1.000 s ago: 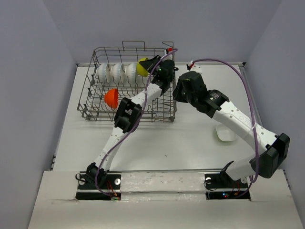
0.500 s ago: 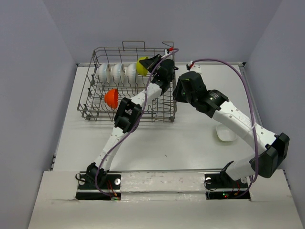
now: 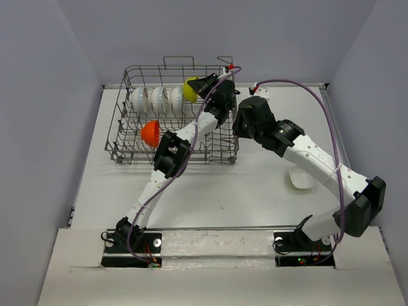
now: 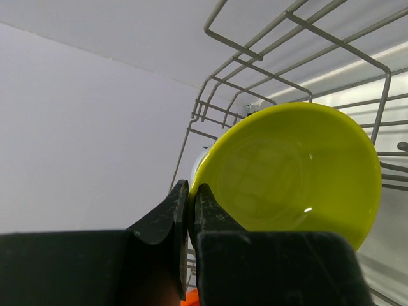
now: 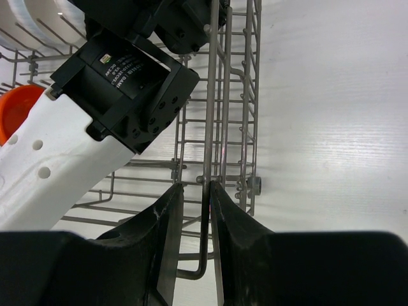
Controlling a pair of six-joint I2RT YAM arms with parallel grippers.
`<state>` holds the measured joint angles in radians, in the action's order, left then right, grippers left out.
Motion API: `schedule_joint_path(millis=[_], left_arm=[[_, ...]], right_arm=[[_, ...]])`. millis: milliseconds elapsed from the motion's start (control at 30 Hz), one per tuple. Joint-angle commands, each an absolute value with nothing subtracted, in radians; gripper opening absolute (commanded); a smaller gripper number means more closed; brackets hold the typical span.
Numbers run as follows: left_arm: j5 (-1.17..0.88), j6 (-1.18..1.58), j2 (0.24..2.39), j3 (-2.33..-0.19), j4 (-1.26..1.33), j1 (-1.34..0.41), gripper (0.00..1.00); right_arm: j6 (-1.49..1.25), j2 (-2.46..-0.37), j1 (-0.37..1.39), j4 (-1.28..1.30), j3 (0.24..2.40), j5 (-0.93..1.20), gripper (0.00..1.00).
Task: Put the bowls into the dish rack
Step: Insert the bowl into the dish rack.
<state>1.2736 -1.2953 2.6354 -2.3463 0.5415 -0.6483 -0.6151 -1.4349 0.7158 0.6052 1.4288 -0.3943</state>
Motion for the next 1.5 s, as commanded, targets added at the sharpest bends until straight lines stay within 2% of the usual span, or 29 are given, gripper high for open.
schedule_joint_path(millis=[0, 100, 267, 700, 1100, 1300, 1400, 1467], left_arm=[[1.356, -1.326, 2.594, -2.431, 0.598, -0.712, 0.0], [1.342, -1.284, 2.562, -2.433, 0.597, -0.712, 0.0], [1.321, -1.2, 2.511, -2.418, 0.574, -0.701, 0.0], [1.281, -1.069, 2.359, -2.28, 0.509, -0.686, 0.0], [1.295, -0.997, 2.232, -2.169, 0.442, -0.681, 0.0], [1.39, -0.922, 2.108, -1.976, 0.417, -0.68, 0.0], [1.401, -0.743, 2.036, -1.921, 0.176, -0.681, 0.0], [1.355, -0.457, 2.002, -1.95, -0.146, -0.681, 0.0]], right_arm=[[-0.611, -1.431, 0.732, 0.58, 1.44, -0.394, 0.28], [-0.609, -1.437, 0.732, 0.58, 1.437, -0.393, 0.24], [-0.612, -1.436, 0.732, 0.58, 1.439, -0.399, 0.23], [-0.621, -1.442, 0.732, 0.58, 1.434, -0.399, 0.08], [-0.626, -1.445, 0.732, 0.58, 1.436, -0.402, 0.06], [-0.621, -1.44, 0.732, 0.572, 1.434, -0.388, 0.05], [-0.618, -1.439, 0.732, 0.566, 1.43, -0.376, 0.05], [-0.615, -1.436, 0.732, 0.558, 1.425, -0.368, 0.05]])
